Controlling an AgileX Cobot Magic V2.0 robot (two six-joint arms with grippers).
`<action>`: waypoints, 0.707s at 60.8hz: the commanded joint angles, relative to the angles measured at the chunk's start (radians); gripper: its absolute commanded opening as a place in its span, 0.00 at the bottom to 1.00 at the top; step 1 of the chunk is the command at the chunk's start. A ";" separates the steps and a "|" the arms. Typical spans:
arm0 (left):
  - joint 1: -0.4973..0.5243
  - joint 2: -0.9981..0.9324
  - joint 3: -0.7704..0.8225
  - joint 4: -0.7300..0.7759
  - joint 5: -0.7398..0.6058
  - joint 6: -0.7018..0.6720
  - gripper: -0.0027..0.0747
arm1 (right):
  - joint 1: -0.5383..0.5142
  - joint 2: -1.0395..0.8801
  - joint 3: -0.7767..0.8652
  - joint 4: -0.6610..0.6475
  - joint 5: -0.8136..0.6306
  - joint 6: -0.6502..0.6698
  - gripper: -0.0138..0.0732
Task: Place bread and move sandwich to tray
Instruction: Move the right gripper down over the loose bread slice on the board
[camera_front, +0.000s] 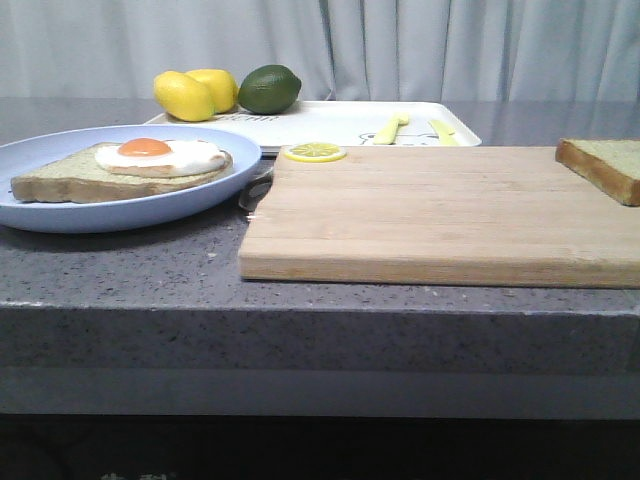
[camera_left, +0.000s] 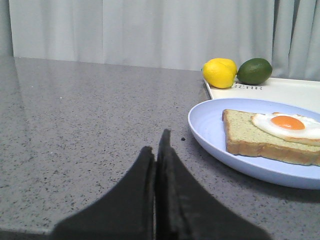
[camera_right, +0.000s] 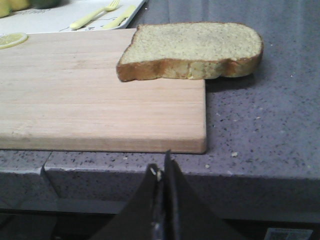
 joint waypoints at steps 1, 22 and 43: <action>0.003 -0.020 0.000 -0.009 -0.089 -0.002 0.01 | -0.003 -0.018 -0.003 -0.003 -0.074 -0.002 0.09; 0.003 -0.020 0.000 -0.009 -0.089 -0.002 0.01 | -0.003 -0.018 -0.003 -0.004 -0.074 -0.002 0.09; 0.003 -0.020 0.000 -0.009 -0.089 -0.002 0.01 | -0.003 -0.018 -0.003 -0.004 -0.096 -0.002 0.09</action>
